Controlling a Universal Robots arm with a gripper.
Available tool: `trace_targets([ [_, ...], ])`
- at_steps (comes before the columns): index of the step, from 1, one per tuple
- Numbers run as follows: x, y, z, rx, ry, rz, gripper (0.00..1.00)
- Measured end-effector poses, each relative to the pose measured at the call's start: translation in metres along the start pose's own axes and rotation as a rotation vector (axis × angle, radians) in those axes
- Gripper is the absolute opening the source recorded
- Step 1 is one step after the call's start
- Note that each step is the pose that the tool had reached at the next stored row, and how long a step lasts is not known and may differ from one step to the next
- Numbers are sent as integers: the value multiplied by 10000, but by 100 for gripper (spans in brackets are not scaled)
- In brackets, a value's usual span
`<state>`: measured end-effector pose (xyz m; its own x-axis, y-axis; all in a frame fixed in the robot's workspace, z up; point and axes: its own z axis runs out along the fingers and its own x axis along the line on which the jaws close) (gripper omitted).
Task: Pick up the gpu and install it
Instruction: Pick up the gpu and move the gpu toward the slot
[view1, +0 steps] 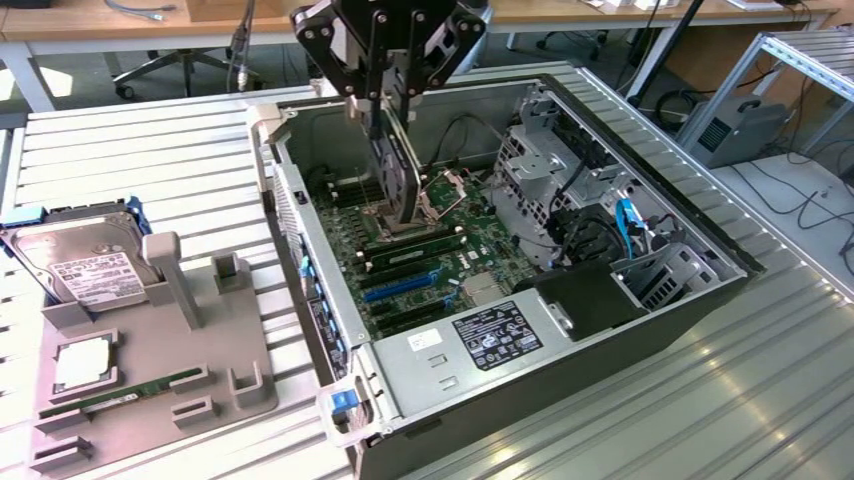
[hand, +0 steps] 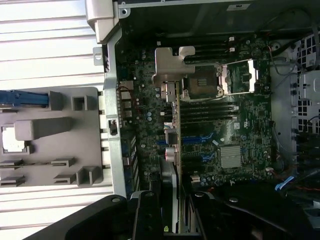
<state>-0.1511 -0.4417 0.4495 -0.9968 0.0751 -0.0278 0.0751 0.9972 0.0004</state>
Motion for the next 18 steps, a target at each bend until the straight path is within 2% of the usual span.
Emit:
trace_targets([
  [18,-198,15,5,1,0,-1,27],
])
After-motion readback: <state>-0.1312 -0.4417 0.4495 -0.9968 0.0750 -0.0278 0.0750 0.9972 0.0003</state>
